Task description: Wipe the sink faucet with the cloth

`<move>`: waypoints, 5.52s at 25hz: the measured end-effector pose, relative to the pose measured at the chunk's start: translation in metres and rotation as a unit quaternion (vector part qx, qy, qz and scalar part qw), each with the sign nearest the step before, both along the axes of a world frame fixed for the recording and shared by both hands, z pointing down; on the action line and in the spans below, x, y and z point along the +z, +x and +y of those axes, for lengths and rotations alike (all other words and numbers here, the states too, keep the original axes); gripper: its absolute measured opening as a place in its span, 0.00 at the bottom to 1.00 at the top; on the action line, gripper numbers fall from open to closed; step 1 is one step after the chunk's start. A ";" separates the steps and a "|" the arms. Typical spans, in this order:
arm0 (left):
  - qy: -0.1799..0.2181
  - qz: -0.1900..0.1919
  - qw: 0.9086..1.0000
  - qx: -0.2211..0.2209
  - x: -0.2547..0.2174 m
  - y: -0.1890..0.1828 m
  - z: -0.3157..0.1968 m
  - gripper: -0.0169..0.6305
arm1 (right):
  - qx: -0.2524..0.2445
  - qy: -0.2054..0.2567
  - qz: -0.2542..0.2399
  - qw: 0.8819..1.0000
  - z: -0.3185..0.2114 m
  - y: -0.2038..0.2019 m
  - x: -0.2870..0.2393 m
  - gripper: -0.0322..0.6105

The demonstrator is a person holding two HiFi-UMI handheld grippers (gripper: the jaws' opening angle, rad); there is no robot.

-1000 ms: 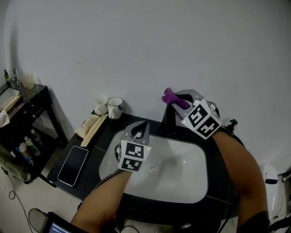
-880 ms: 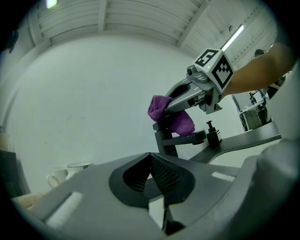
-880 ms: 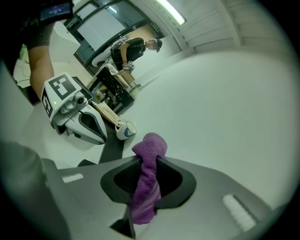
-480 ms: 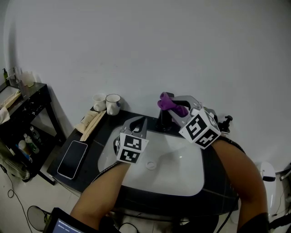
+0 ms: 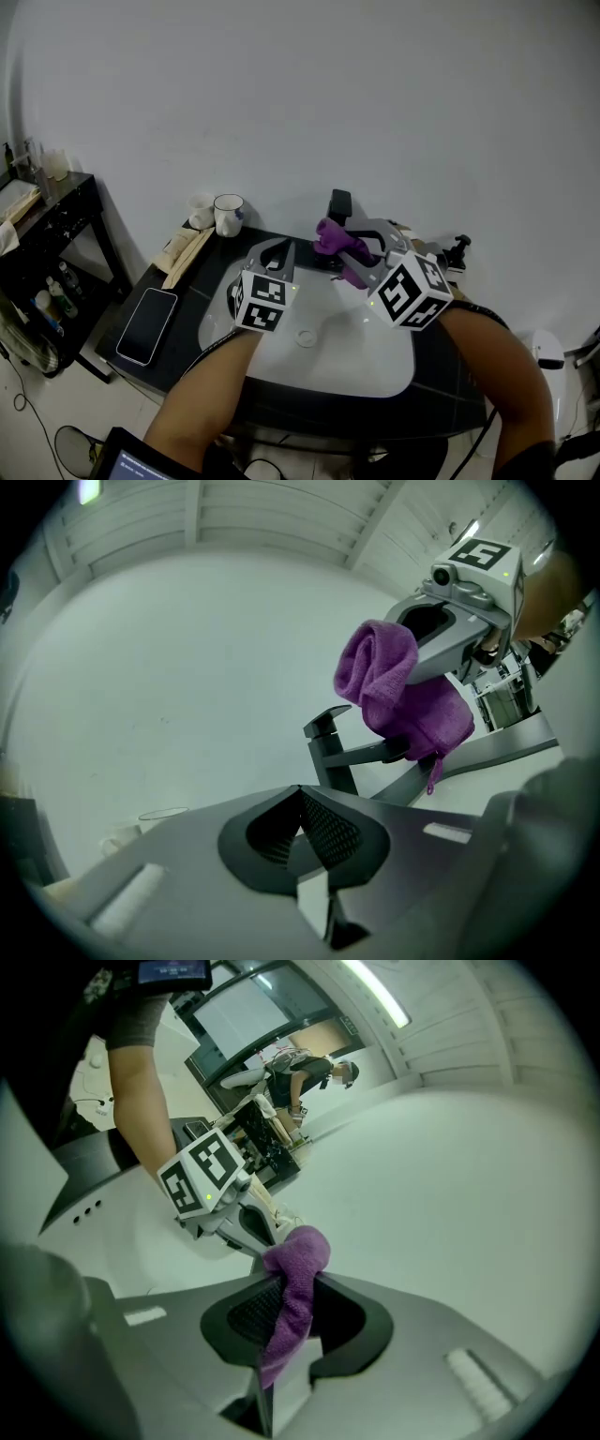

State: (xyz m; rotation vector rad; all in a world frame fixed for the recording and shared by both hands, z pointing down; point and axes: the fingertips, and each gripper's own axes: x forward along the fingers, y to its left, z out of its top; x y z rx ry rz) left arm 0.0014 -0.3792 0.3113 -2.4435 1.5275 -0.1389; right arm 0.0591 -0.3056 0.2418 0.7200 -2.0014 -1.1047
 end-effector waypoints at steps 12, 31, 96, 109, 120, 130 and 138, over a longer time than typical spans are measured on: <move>-0.001 0.001 1.000 -0.001 0.000 0.000 -0.001 0.05 | 0.068 0.047 0.086 0.993 -0.060 0.033 0.029 0.17; -0.003 -0.003 1.000 0.007 0.003 0.004 -0.005 0.05 | 0.081 0.042 0.084 0.992 -0.101 0.037 0.037 0.17; -0.016 0.020 0.999 0.027 0.004 0.010 -0.008 0.05 | 0.127 0.153 0.080 0.977 -0.109 0.034 0.115 0.18; -0.019 0.010 0.999 0.027 0.008 0.010 -0.007 0.05 | 0.082 0.110 0.155 0.978 -0.082 0.016 0.155 0.18; -0.022 -0.005 1.000 0.016 0.011 0.005 -0.008 0.05 | 0.036 0.120 0.194 0.973 -0.029 0.016 0.164 0.19; -0.020 -0.020 1.000 0.005 0.011 0.001 -0.005 0.05 | 0.104 0.130 0.142 0.976 -0.029 0.062 0.118 0.19; -0.019 -0.017 1.000 0.004 0.011 0.000 -0.006 0.05 | 0.181 0.157 0.081 0.968 -0.084 0.104 0.045 0.19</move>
